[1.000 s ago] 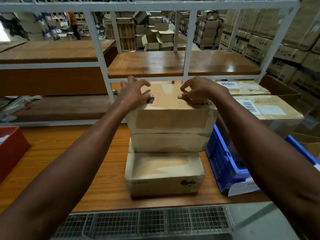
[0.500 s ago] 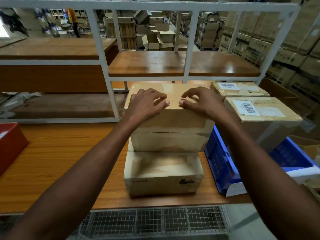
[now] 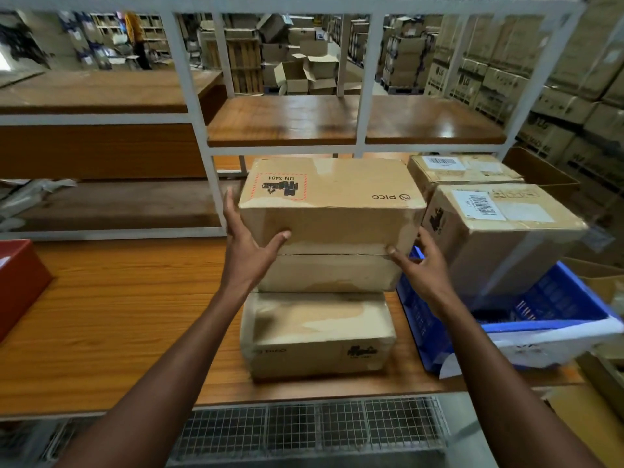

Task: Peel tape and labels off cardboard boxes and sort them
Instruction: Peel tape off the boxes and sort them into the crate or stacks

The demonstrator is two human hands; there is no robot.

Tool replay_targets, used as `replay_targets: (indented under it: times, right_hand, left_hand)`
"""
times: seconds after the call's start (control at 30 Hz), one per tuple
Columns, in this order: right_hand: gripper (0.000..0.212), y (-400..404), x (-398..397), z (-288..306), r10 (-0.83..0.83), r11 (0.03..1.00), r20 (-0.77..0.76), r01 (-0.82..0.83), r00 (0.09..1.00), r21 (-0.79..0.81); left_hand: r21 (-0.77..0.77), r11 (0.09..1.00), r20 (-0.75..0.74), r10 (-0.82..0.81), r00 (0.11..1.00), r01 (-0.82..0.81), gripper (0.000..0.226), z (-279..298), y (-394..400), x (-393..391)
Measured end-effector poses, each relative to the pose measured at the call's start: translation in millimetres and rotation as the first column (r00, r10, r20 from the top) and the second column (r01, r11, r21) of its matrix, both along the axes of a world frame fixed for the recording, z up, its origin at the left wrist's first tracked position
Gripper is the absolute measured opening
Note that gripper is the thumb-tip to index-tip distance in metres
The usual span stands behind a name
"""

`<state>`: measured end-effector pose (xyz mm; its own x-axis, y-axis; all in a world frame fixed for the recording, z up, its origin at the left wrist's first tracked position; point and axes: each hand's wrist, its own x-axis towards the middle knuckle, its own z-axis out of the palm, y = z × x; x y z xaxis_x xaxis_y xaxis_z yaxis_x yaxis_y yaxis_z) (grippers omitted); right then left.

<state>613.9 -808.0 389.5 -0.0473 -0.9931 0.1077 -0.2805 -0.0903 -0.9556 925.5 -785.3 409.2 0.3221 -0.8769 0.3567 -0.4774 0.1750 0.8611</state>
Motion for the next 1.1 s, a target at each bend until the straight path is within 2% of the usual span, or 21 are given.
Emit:
replay_targets:
  times: [0.07, 0.2, 0.33, 0.47, 0.6, 0.73, 0.83, 0.9, 1.03, 1.1]
  right_hand:
    - [0.059, -5.6, 2.3, -1.6, -0.021, 0.999, 0.021, 0.021, 1.0, -0.033]
    - [0.053, -17.0, 2.7, 10.5, -0.055, 0.996, 0.002, 0.055, 0.998, -0.069]
    - [0.051, -25.2, 7.5, 39.8, -0.109, 0.99, -0.045, 0.104, 0.993, -0.096]
    - [0.049, -37.5, 14.9, 69.0, -0.167, 0.981, -0.261, 0.133, 0.951, -0.142]
    - [0.051, -61.3, 18.7, 75.3, -0.122, 0.993, -0.399, 0.114, 0.909, -0.044]
    - [0.045, -89.5, 23.4, 70.5, -0.013, 0.988, -0.454, 0.081, 0.891, 0.132]
    - [0.036, -105.6, 29.1, 67.2, 0.01, 0.982, -0.484, 0.084, 0.875, 0.171]
    - [0.034, -115.0, 33.8, 67.9, 0.027, 0.978, -0.553, 0.094, 0.833, 0.188]
    - [0.042, -126.3, 47.8, 73.6, 0.087, 0.983, -0.664, 0.044, 0.743, 0.178]
    - [0.069, -131.1, 59.9, 78.1, 0.153, 0.987, -0.724, -0.074, 0.672, 0.139]
  left_hand:
    - [0.017, 1.0, -0.087, -0.02, 0.996, 0.022, 0.116, -3.0, -0.2, -2.6]
    - [-0.016, 0.999, -0.124, -0.041, 0.991, 0.04, 0.109, 8.3, -6.9, 2.9]
    - [-0.04, 0.998, -0.064, -0.05, 0.997, 0.047, 0.112, 23.7, -15.3, 6.8]
    - [0.002, 1.0, 0.07, -0.019, 0.997, 0.018, 0.097, 33.5, -30.5, 15.6]
    - [0.093, 0.994, 0.132, -0.065, 0.989, 0.053, 0.076, 43.7, -46.0, 23.4]
    - [0.241, 0.97, 0.176, -0.079, 0.981, 0.034, 0.069, 47.6, -57.6, 22.8]
    - [0.305, 0.952, 0.181, -0.096, 0.979, 0.037, 0.06, 46.6, -66.3, 18.6]
    - [0.366, 0.929, 0.155, -0.108, 0.982, 0.045, 0.06, 46.2, -73.0, 16.9]
    - [0.461, 0.886, 0.135, -0.131, 0.982, 0.055, 0.059, 47.7, -84.5, 15.1]
    - [0.487, 0.872, 0.162, -0.141, 0.977, 0.045, 0.062, 48.7, -86.9, 14.8]
